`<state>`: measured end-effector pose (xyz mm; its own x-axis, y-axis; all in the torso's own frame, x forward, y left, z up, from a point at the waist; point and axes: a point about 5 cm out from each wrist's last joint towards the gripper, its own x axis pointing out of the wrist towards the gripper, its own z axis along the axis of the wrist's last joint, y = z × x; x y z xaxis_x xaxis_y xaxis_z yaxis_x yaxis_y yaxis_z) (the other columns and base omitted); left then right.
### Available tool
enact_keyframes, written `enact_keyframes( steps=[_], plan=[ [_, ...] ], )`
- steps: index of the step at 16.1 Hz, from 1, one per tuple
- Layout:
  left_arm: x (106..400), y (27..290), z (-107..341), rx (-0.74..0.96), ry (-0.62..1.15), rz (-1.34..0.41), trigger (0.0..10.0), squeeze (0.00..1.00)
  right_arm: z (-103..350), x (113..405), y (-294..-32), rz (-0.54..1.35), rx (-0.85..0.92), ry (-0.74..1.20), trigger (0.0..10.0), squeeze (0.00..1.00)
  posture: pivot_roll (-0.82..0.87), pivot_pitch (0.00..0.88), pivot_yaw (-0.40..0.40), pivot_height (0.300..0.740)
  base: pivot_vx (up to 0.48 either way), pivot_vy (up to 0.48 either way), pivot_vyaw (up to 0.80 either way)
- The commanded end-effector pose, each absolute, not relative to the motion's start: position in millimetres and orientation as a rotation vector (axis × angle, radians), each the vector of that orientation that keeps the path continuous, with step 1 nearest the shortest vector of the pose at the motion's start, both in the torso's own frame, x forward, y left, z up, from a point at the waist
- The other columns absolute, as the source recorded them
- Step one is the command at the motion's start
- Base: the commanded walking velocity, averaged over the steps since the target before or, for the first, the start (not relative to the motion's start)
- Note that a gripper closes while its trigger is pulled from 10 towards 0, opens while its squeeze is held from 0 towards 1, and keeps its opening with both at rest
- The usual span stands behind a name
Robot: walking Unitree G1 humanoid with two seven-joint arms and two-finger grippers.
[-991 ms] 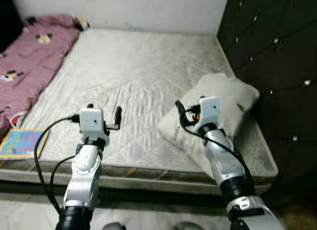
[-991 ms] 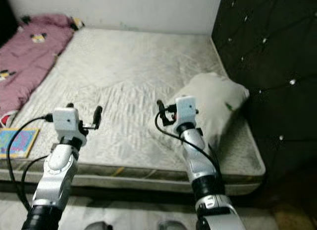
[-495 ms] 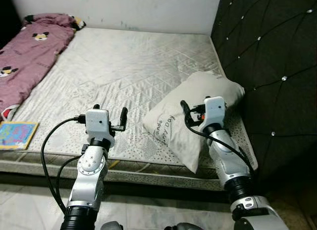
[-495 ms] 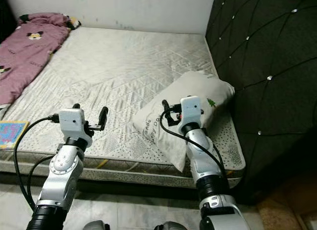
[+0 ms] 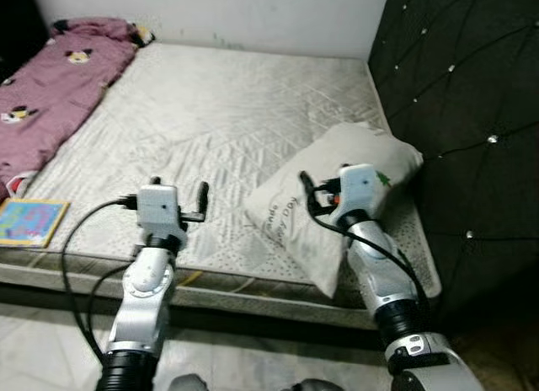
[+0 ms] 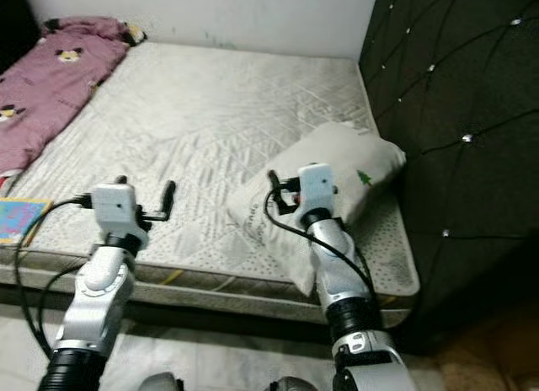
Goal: Clean up the room
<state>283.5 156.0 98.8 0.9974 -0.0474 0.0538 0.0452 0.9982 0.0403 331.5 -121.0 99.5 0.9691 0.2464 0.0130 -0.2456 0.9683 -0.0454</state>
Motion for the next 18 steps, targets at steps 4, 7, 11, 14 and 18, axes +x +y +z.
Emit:
enact_keyframes(
  steps=[4,7,11,14,18],
  plan=[
    [284.7,150.4,100.4,0.034,-0.058,-0.058,10.0,0.00,101.6,333.5,-128.1,0.234,-0.053,-0.020,10.0,0.00,-0.06,0.000,-0.029,0.740,0.000,-0.290,0.00],
    [284.9,151.0,100.8,0.018,-0.062,-0.055,10.0,0.00,101.8,333.9,-128.2,0.232,-0.052,-0.020,10.0,0.00,-0.06,0.000,-0.029,0.740,0.000,-0.095,0.00],
    [285.4,151.5,101.1,0.010,-0.065,-0.055,10.0,0.00,101.7,334.4,-128.3,0.228,-0.050,-0.020,10.0,0.00,-0.06,0.000,-0.029,0.740,0.000,0.000,0.00],
    [285.3,151.9,101.9,0.005,-0.070,-0.056,10.0,0.00,101.7,334.6,-128.3,0.226,-0.047,-0.018,10.0,0.00,-0.06,0.000,-0.028,0.740,0.000,0.000,-0.53],
    [285.2,153.4,101.4,-0.027,-0.066,-0.048,10.0,0.00,101.7,334.6,-128.7,0.226,-0.045,-0.017,10.0,0.00,-0.06,0.000,-0.028,0.740,0.000,0.291,0.00]
  ],
)
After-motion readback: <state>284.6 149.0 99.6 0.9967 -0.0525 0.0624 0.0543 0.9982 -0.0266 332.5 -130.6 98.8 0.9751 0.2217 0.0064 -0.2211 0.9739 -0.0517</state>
